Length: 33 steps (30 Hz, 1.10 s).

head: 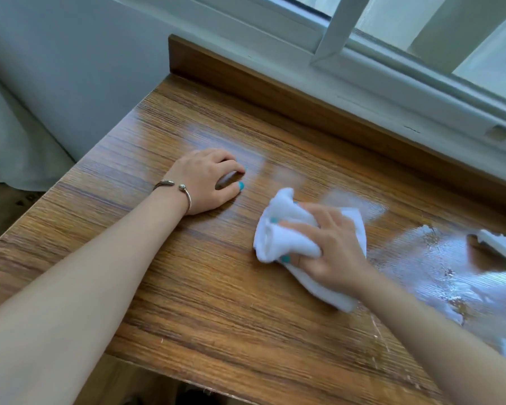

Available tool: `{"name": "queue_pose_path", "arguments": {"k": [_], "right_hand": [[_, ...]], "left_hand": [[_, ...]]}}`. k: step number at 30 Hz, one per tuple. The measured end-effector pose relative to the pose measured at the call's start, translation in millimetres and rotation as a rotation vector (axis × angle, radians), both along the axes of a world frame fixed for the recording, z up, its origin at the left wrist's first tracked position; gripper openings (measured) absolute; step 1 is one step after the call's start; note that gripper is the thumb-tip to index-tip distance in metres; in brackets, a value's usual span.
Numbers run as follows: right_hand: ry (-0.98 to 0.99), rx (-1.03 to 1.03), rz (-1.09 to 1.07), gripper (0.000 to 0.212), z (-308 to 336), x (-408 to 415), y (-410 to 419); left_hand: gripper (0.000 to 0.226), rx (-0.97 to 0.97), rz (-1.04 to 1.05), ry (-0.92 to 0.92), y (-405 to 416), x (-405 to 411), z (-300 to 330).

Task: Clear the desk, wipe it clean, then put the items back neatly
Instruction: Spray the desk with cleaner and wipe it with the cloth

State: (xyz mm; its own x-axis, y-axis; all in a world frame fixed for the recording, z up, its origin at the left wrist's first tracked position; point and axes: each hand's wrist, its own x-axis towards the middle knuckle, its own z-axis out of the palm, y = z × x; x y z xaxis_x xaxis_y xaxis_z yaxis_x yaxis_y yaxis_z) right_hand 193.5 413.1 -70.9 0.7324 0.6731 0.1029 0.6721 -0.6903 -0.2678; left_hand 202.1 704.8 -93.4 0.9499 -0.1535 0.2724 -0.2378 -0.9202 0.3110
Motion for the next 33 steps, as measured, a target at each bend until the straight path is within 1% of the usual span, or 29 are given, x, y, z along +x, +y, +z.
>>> {"name": "queue_pose_path", "arguments": {"k": [4,7,10,12,15,17,18,20,21,23,25,27,29,33], "right_hand": [[-0.016,-0.102,-0.228,0.057,4,97,26],[-0.002,-0.137,-0.388,0.053,8,164,41],[-0.006,-0.130,-0.469,0.050,5,177,46],[-0.026,-0.149,-0.470,0.050,7,147,48],[0.006,-0.128,-0.403,0.052,15,56,44],[0.015,-0.124,-0.342,0.063,17,-25,39],[0.003,-0.119,-0.341,0.064,15,-66,37],[-0.050,-0.093,-0.405,0.057,7,-137,47],[-0.058,-0.070,-0.447,0.053,5,-162,65],[-0.070,-0.038,-0.462,0.048,2,-191,114],[-0.075,-0.032,-0.381,0.049,1,-211,159],[-0.090,-0.044,-0.341,0.049,3,-214,166],[-0.067,-0.063,-0.428,0.047,7,-203,133],[0.071,-0.179,-0.838,0.048,15,-185,8]], "left_hand": [[0.056,-0.002,-0.010,-0.014,2,-3,-1],[0.047,-0.014,-0.007,-0.025,2,-3,-3],[0.044,-0.018,-0.006,-0.032,2,-2,-3],[0.043,-0.020,0.017,-0.034,1,-5,-2],[0.043,0.057,0.035,-0.084,-3,-9,7],[0.042,0.197,0.068,-0.104,-4,-13,12],[0.042,0.287,0.071,-0.093,-5,-15,15],[0.042,0.459,0.061,-0.081,-8,-21,19],[0.040,0.507,0.052,-0.075,-8,-25,22],[0.034,0.508,0.038,-0.008,-8,-35,24],[0.038,0.508,0.038,0.047,-3,-50,19],[0.042,0.489,0.081,0.076,6,-62,16],[0.044,0.454,0.121,0.108,13,-67,14],[0.046,0.511,0.091,0.093,11,-66,15]]}}
